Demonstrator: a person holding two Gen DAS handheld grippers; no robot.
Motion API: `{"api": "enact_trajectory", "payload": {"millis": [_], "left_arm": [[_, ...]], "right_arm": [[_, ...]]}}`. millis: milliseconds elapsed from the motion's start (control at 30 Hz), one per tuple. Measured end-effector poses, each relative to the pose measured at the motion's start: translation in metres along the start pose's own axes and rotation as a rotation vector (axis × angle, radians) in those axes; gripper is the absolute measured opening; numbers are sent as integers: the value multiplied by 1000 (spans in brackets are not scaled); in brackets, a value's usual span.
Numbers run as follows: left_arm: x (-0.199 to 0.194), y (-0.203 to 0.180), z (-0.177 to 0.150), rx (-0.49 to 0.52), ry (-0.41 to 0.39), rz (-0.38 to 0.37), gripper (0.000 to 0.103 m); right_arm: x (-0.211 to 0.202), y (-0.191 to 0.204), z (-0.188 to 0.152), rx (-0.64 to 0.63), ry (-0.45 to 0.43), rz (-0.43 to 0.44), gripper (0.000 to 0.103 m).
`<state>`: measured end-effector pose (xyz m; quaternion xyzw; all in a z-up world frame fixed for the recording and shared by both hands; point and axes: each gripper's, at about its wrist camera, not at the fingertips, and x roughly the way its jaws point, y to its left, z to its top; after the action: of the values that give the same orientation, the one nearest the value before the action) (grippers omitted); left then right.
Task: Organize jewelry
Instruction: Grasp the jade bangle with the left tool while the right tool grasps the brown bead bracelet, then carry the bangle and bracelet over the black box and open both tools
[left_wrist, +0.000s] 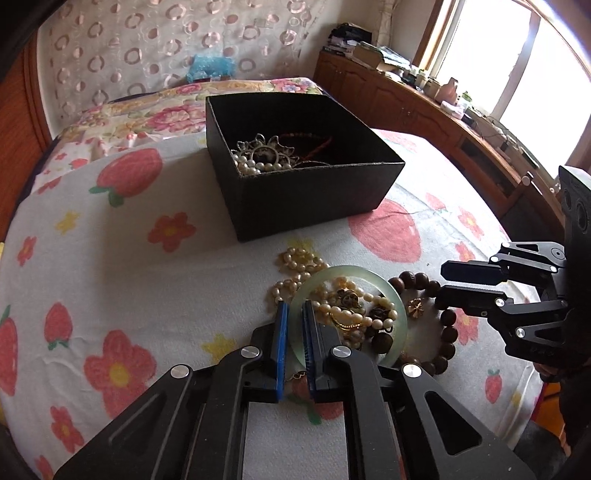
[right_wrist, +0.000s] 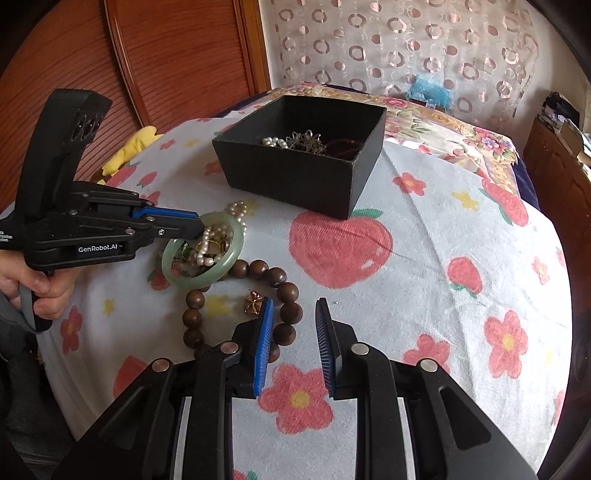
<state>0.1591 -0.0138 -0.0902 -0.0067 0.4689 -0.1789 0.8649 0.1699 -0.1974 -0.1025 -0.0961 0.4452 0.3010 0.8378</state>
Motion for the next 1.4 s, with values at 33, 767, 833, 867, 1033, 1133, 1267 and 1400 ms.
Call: {"api": "enact_trajectory", "payload": {"millis": [33, 767, 833, 867, 1033, 1133, 1267, 1400], "left_arm": [[-2, -1, 0, 5, -7, 4, 7], [-62, 8, 12, -29, -191, 79, 7], [-62, 9, 14, -31, -196, 81, 7], [-63, 10, 14, -33, -200, 82, 7], [-67, 10, 19, -36, -222, 85, 7], [-70, 10, 22, -32, -234, 89, 7], [-74, 9, 28, -23, -253, 93, 7], [-78, 9, 33, -18, -267, 97, 7]], "right_arm": [[1, 0, 0, -2, 3, -4, 26], [-19, 0, 8, 15, -69, 25, 15], [-27, 0, 12, 7, -90, 18, 15], [-32, 1, 15, 5, -101, 16, 15], [-48, -3, 28, 3, -139, 11, 15], [-56, -1, 36, -8, -161, 2, 15], [-67, 0, 46, -23, -190, -9, 15], [-74, 0, 56, -38, -215, -17, 15]]}}
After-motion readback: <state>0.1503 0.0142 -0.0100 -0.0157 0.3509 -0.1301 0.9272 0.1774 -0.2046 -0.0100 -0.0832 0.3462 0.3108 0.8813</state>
